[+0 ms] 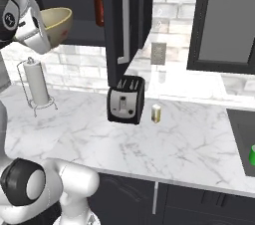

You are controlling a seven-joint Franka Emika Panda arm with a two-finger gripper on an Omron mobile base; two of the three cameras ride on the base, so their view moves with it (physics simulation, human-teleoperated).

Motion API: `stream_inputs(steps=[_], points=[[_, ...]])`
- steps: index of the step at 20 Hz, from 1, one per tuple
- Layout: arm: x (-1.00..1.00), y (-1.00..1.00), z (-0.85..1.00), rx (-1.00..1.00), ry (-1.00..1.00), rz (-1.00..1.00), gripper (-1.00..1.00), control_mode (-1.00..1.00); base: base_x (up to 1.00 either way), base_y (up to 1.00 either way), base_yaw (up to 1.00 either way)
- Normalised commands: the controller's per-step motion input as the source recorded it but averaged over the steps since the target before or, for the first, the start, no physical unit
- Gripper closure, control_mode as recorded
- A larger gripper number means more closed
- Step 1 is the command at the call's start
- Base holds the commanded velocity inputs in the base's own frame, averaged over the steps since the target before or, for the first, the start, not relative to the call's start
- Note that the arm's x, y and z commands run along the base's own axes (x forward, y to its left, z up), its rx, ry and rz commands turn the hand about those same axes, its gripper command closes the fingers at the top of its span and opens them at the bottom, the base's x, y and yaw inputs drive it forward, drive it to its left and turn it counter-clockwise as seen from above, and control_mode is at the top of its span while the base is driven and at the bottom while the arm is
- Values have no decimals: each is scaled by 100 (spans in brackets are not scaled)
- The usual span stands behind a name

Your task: Pick the mug and place it in the sink. Pick the bowl and place it in the open cabinet and then close the cabinet.

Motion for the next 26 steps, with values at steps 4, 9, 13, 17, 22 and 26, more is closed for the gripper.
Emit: stream_inputs(steps=[4, 9, 13, 17, 22, 26], points=[[27, 0, 0, 5, -1, -4, 100, -100, 0, 0, 0], [31, 5, 0, 5, 0, -4, 100, -100, 0, 0, 0], [32, 19, 0, 2, 0, -4, 100, -100, 0, 0, 0], [34, 19, 0, 1, 0, -5, 100, -100, 0, 0, 0], [30, 13, 0, 1, 0, -5, 100, -100, 0, 0, 0], [32, 5, 0, 3, 0, -3, 100, -100, 0, 0, 0]])
